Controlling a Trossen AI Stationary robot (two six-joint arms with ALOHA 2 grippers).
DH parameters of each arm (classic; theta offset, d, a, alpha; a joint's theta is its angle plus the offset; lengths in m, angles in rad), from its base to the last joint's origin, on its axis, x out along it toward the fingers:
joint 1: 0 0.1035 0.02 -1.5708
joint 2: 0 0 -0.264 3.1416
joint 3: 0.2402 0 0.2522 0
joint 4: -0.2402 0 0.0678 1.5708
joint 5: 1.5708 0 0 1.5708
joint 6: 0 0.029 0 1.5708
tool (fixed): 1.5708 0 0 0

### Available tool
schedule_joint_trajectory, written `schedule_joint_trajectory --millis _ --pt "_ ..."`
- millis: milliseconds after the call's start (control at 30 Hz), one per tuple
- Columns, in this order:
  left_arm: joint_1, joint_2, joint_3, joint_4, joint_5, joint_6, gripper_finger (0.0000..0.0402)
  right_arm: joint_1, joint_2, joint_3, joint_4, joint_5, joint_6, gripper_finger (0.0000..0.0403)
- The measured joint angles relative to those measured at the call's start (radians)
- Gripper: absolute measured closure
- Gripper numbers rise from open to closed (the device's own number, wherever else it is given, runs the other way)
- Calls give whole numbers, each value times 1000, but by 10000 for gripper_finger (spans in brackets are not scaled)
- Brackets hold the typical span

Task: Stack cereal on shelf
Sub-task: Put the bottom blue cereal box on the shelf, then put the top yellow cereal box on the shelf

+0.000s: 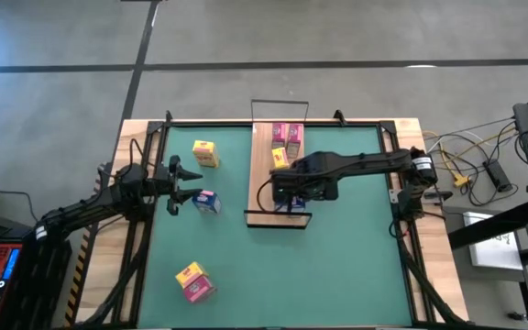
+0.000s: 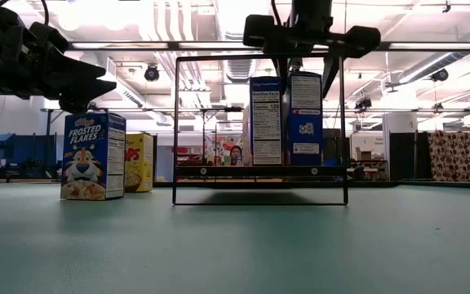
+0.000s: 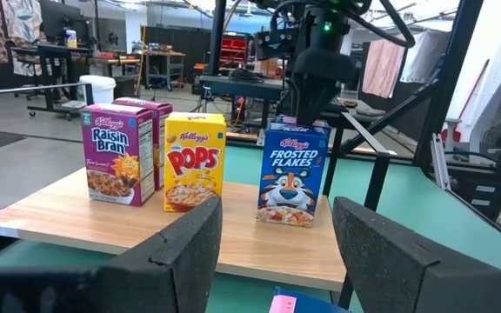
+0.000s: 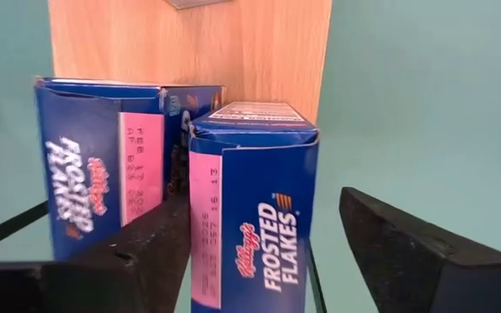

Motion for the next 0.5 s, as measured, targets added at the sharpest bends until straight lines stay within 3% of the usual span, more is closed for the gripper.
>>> schedule_joint_trajectory --millis 233,500 --pt "0 0 0 0 0 0 198 0 -36 0 -16 1 -17 106" --pt "0 0 0 0 0 0 198 0 -97 1 -28 6 -104 112"
